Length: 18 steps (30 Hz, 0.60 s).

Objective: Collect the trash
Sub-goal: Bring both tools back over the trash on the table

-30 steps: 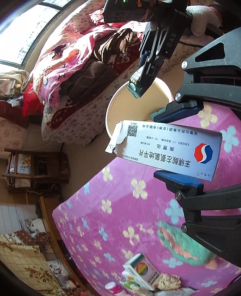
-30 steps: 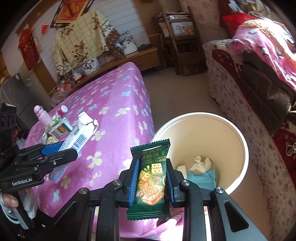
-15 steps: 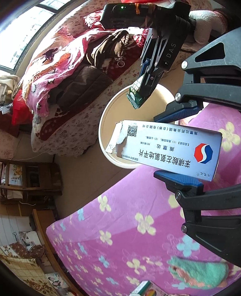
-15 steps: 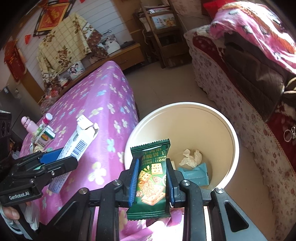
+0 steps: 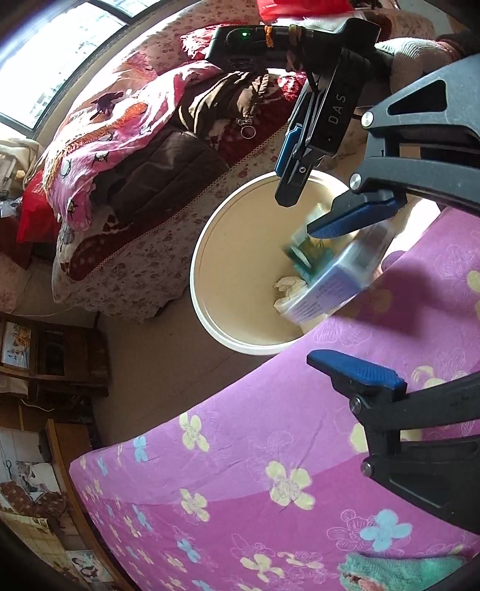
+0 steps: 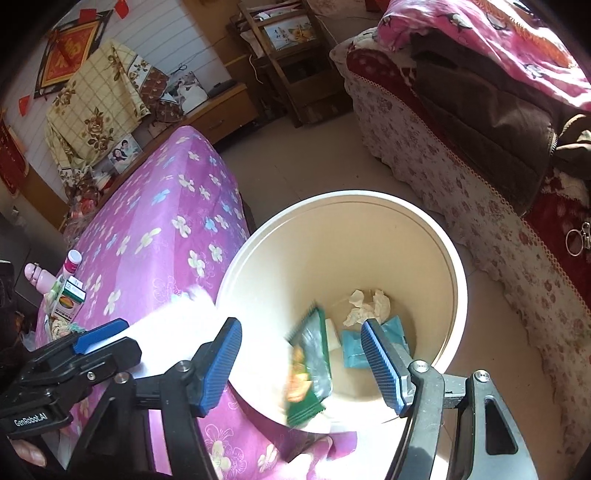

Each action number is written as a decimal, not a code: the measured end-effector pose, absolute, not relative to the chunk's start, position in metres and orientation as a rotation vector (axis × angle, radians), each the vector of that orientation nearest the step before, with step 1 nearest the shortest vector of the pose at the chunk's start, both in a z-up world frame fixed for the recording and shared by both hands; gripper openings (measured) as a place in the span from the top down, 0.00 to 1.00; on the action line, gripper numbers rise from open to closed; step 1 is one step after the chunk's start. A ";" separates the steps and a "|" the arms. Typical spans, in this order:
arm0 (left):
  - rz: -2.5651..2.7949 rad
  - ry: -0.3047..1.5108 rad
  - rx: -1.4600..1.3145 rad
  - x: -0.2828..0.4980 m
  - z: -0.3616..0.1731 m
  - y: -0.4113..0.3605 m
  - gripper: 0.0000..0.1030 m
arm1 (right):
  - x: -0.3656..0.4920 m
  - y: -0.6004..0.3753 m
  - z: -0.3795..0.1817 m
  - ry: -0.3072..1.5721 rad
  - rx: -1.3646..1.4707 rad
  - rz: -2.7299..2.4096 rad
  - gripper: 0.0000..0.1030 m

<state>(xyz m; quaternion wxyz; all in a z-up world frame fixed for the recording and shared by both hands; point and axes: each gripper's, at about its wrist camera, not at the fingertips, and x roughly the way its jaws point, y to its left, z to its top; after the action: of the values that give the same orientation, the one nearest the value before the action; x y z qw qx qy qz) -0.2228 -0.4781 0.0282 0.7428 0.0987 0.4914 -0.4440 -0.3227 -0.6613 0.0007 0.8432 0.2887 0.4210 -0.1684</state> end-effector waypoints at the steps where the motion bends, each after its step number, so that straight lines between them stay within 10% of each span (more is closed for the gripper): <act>1: -0.972 1.079 0.214 -0.222 0.028 -0.478 0.38 | -0.323 -0.661 0.001 0.889 0.610 -0.358 0.31; 18: -0.889 1.003 0.252 -0.228 0.041 -0.448 0.38 | -0.323 -0.629 0.021 0.878 0.536 -0.338 0.31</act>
<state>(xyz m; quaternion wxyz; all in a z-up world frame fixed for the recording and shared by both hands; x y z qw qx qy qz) -0.2283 -0.4481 0.0413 0.7763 0.1166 0.4636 -0.4110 -0.3228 -0.6288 0.0206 0.8570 0.2550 0.4180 -0.1607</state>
